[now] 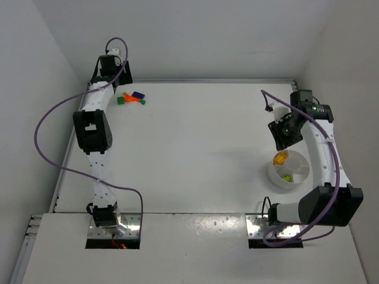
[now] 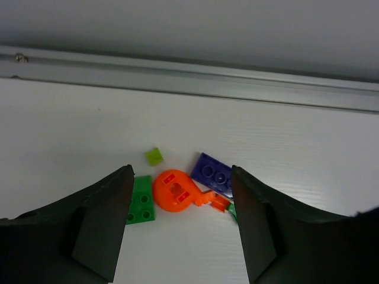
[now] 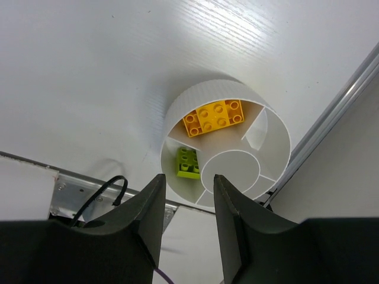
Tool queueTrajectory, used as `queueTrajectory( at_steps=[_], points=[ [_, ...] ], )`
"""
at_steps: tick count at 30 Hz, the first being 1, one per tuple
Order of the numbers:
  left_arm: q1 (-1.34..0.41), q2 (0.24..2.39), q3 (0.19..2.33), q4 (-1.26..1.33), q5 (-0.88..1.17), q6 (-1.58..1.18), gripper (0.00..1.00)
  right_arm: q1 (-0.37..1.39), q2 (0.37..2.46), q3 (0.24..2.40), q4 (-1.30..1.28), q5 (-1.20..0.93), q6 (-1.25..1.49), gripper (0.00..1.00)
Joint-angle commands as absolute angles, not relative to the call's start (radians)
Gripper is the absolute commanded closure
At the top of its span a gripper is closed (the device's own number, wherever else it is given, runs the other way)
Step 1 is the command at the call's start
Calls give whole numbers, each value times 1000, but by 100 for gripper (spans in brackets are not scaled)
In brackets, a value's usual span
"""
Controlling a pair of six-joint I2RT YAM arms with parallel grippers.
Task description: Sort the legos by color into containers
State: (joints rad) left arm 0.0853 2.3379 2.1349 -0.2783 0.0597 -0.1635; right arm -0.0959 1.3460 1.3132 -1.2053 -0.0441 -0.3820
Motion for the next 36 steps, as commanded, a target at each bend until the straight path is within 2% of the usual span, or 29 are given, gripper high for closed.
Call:
queueTrajectory(
  at_steps=[1,10,16,36],
  points=[
    [89,2388,2215,-267,-90,-219,29,-98,1347,1338,-1189,-69,-362,61],
    [98,2457,2195,-135,-91,-347,25,-107,1347,1319,-1189,-87,-362,61],
    [107,2503,2214,-126,-89,-379,41,-107,1347,1319,-1189,-97,-362,61],
    [107,2589,2270,-144,-146,-399,42,-107,1328,1281,-1189,-115,-353,61]
  ],
)
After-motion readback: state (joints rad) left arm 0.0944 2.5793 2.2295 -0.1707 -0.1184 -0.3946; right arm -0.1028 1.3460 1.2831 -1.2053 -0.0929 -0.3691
